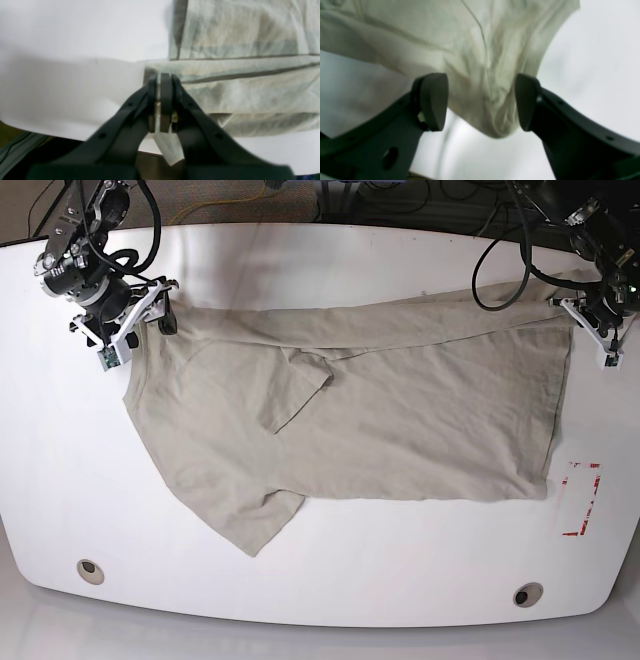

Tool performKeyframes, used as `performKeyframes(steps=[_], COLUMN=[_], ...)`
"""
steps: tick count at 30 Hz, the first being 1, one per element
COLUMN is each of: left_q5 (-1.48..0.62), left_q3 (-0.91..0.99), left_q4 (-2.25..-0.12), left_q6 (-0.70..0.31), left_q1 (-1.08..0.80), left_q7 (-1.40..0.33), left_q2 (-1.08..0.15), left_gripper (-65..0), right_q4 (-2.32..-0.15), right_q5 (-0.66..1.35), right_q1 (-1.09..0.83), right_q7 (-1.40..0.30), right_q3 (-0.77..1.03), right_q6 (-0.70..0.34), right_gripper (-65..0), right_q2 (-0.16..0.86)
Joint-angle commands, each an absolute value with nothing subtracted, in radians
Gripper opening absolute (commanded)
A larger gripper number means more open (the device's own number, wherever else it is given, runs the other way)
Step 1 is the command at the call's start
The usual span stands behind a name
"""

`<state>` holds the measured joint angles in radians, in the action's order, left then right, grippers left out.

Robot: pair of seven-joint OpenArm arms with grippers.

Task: Layout the t-shirt on the table in an organized manner, then fold the t-shirt properly
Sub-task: 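Hold the edge with both grippers while adjusting the left gripper's grip, then drag the right gripper's corner inward over the shirt toward the left gripper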

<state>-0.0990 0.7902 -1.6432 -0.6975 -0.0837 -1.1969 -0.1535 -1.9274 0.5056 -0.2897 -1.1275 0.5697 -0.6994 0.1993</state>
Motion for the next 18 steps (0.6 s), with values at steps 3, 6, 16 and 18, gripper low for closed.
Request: performKeyframes(steps=[3, 6, 16, 18], left_q5=[-0.107, -0.105, -0.105, -0.105], left_q3=[0.792, 0.791, 0.789, 0.789], left_q4=[-1.71, -1.73, -1.748, -1.765], left_q6=[-0.698, -0.698, -0.698, -0.698], left_q1=[-0.077, -0.077, -0.074, -0.074], left_q7=[-1.191, -1.191, -1.228, -1.237], left_q2=[-0.17, -0.168, -0.171, -0.171], left_gripper=[-64.7, -64.7, -64.7, -64.7], right_q4=[-1.879, -1.834, -1.753, -1.748], right_q5=[0.518, 0.522, 0.516, 0.516], right_q1=[-0.245, -0.217, -0.186, -0.186], right_q7=[-1.115, -1.116, -1.112, -1.112], right_q3=[0.575, 0.573, 0.501, 0.499], right_q6=[-0.698, -0.698, -0.698, -0.698], right_gripper=[-37.3, -47.6, -40.9, -41.1], right_q2=[0.211, 0.211, 0.213, 0.213])
